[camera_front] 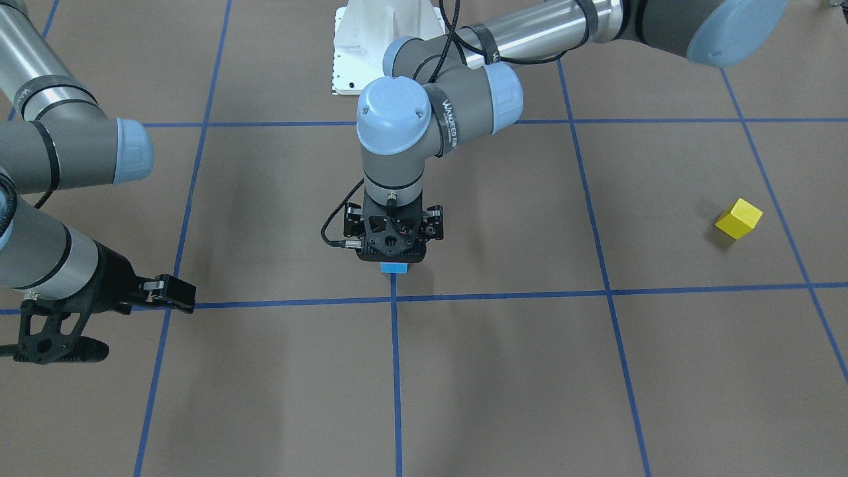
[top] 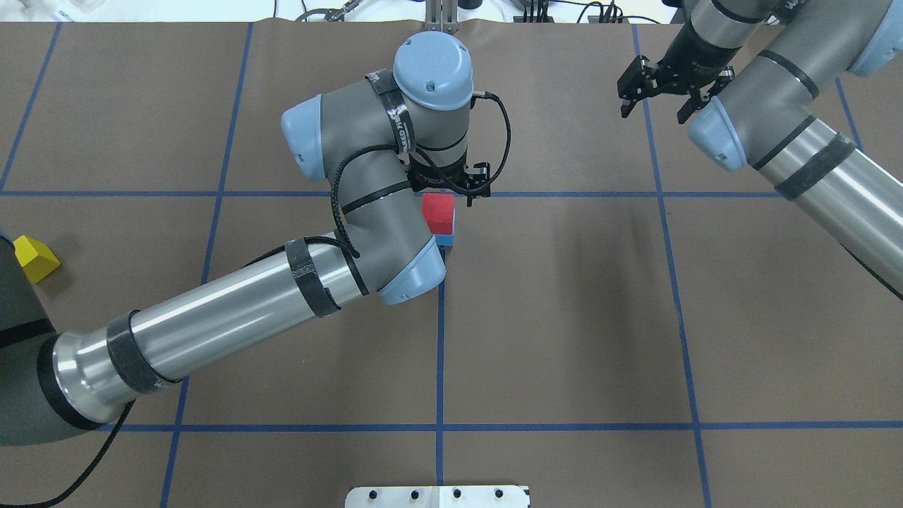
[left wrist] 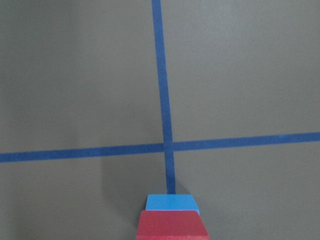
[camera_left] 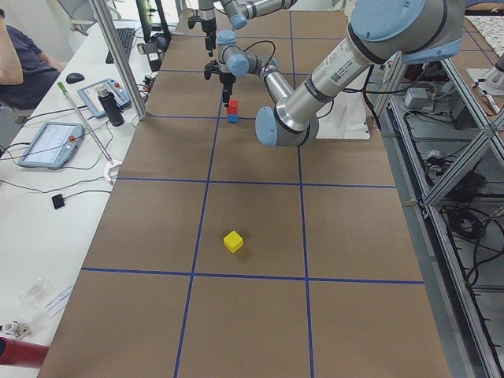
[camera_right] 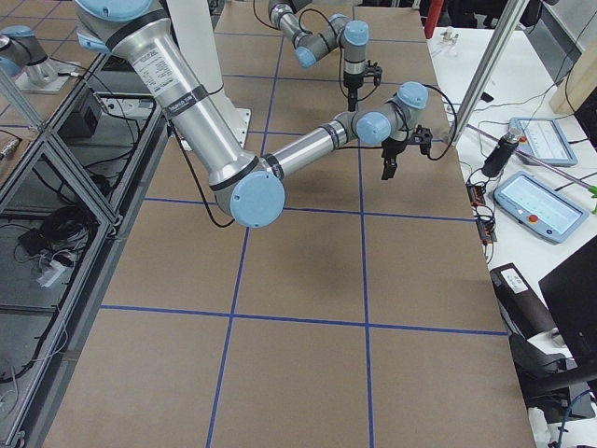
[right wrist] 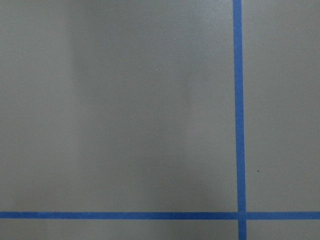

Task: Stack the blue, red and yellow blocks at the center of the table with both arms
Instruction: 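Open the left gripper and withdraw it toward the yellow cube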

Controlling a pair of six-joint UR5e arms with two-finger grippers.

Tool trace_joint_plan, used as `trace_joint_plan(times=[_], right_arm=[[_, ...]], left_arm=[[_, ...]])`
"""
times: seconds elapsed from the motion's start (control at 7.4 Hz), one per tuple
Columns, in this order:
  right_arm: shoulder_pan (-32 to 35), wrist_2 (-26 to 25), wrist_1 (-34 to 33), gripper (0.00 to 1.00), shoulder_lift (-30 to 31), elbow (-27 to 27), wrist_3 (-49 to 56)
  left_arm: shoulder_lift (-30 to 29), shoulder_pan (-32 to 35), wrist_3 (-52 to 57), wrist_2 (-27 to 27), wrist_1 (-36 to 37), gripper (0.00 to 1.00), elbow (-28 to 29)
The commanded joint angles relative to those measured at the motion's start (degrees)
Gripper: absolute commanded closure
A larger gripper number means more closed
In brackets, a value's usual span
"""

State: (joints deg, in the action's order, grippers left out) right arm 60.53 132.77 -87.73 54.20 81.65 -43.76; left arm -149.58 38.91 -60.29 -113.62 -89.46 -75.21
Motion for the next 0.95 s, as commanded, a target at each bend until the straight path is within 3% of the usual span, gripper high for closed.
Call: trace_joint_plan(times=[0.0,0.27,0.54,0.81], right_arm=[[0.38,0.04,-0.07,0.01,-0.06,0.09,-0.01],[0.73,-0.05,-0.07,0.01,-0.06,0.09,0.08],[0.82,-0.05,-0.07,0.01,-0.15,0.09,0.08],[0.82,-0.05,-0.16,0.01,-0.15,0.87,0.08]], left_arm=[[8.36,3.62,0.87,-2.57,2.18,0.0,-10.23],[23.66,7.47,5.07,-2.39,2.27,0.0,-23.96],[33.52,11.52,4.84,-2.48,2.1,0.0,-27.17],[42.41,16.08,17.57,-2.48,-1.57,0.0,-28.94]])
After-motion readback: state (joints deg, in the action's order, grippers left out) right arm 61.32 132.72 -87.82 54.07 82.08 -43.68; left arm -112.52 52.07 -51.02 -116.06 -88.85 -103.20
